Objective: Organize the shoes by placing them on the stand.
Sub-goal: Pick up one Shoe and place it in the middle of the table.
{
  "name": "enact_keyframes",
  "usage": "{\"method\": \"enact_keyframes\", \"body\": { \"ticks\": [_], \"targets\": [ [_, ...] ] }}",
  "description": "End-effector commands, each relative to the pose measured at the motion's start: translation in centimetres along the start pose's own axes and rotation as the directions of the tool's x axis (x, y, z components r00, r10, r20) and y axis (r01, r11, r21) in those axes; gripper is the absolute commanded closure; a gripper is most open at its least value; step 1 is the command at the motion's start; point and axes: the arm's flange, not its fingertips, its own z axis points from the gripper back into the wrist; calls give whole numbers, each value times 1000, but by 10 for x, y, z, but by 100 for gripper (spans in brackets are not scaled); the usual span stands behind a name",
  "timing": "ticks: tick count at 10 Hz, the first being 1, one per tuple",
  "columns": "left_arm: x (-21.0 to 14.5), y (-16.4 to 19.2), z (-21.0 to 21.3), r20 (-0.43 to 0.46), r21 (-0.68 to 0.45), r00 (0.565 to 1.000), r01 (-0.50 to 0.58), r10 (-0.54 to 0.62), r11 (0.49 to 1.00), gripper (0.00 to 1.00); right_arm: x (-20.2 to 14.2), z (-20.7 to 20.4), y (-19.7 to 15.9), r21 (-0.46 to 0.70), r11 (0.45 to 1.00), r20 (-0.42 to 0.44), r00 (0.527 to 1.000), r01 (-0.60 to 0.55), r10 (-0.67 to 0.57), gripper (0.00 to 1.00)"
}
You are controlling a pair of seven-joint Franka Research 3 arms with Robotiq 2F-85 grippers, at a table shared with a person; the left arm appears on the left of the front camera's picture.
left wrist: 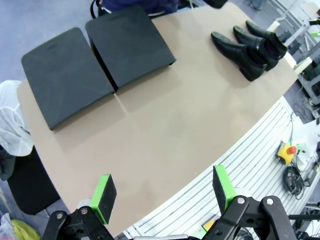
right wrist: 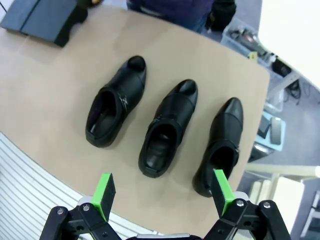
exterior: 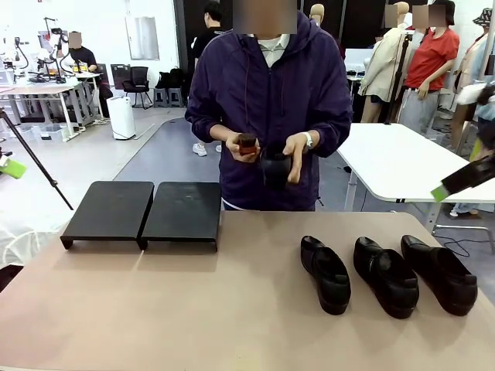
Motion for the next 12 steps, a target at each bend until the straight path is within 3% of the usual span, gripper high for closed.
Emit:
{"method": "enact_keyframes", "body": {
  "ticks": [1, 5, 6, 7, 8, 10, 12],
  "targets": [
    [-1, 2, 1, 2, -14, 1000, 11, -11, 1000, 0, 2, -33, 1, -16, 1000, -63, 998, 26, -27, 0],
    [-1, 2, 1, 2, -14, 1000, 11, -11, 1000, 0, -33, -113, 6, -92, 993, -225, 969, 79, -98, 0],
    [-1, 2, 1, 2, -14, 1000, 11, -11, 1000, 0, -35, -111, 8, -107, 986, -204, 968, 128, -148, 0],
    [-1, 2, 1, 2, -14, 1000, 11, -11, 1000, 0, -2, -93, -5, -29, 999, -203, 978, 36, -42, 0],
    [-1, 2, 1, 2, -14, 1000, 11, -11, 1000, 0, -2, -93, -5, -29, 999, -203, 978, 36, -42, 0],
    [-1, 2, 1, 2, -14, 1000, 11, -11, 1000, 0, -6, -134, -16, -79, 988, -290, 945, 134, -151, 0],
    [-1, 2, 1, 2, -14, 1000, 11, -11, 1000, 0, -11, -174, -19, -103, 981, -298, 936, 165, -188, 0]
  ]
}}
